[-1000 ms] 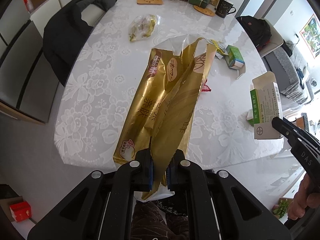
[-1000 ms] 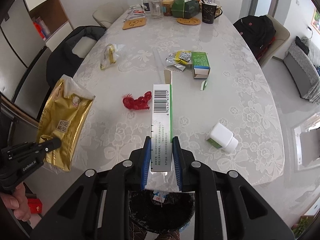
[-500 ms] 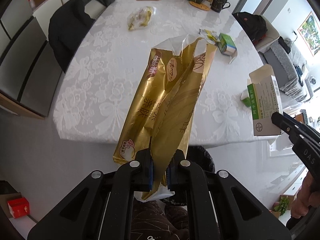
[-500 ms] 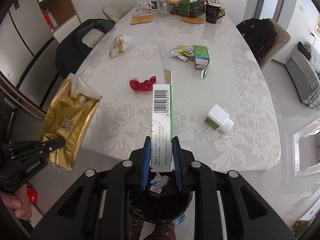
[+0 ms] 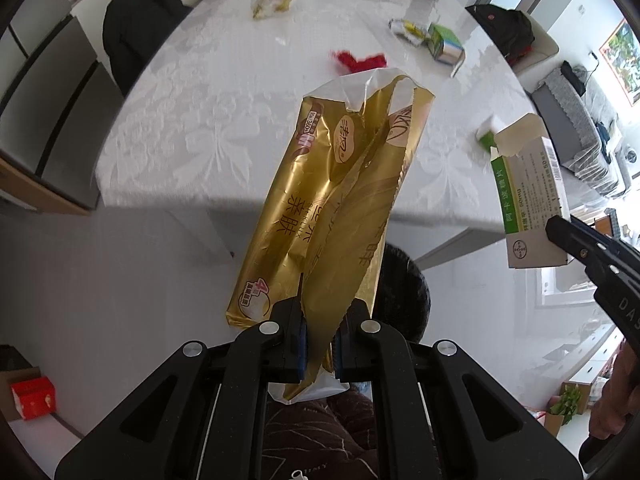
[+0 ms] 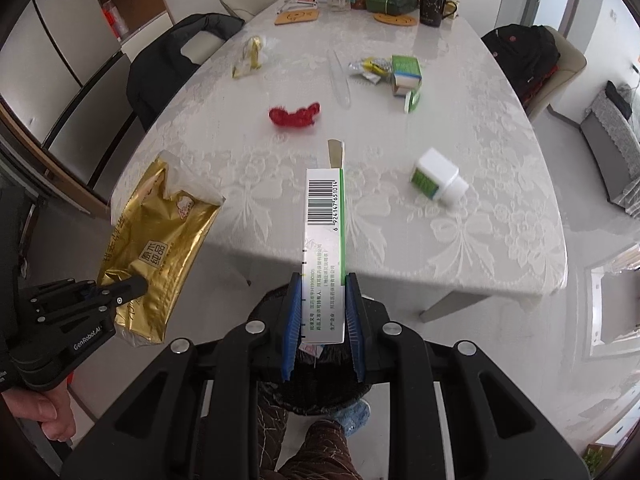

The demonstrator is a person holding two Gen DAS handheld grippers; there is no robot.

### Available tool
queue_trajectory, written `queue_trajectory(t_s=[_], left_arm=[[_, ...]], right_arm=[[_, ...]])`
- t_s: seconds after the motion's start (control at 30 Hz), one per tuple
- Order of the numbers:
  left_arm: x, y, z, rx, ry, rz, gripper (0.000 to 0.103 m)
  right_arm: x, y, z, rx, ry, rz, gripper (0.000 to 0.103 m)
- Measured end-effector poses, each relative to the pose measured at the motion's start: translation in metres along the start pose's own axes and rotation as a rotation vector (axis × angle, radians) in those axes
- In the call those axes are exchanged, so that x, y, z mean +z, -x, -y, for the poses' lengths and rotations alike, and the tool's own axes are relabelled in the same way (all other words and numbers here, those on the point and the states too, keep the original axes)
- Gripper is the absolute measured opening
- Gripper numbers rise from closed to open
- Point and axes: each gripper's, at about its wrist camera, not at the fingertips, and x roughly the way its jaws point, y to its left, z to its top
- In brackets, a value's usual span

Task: Collect trash
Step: 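Carry the gold bag and medicine box in both tools over the trash bin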

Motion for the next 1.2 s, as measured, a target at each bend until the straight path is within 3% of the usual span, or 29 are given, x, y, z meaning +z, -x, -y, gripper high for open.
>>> queue_trajectory(t_s=[0.53, 0.83, 1.2], left_arm=[[-0.067, -0.042, 0.030, -0.014, 0.027, -0.092, 0.008], [-0.074, -0.078, 0.060, -0.041, 0.001, -0.164, 0.008], [-0.068, -0.113, 0.085, -0.031, -0.087, -0.185, 0.008]], right_arm=[[-0.079, -0.034, 0.049, 0.007, -0.074, -0.121, 0.020], [-0.101, -0.037, 0.076, -0.023, -0.138, -0.155, 0.020], [-0.115, -0.034, 0.100, -0.057, -0.198, -0.163, 0.020]])
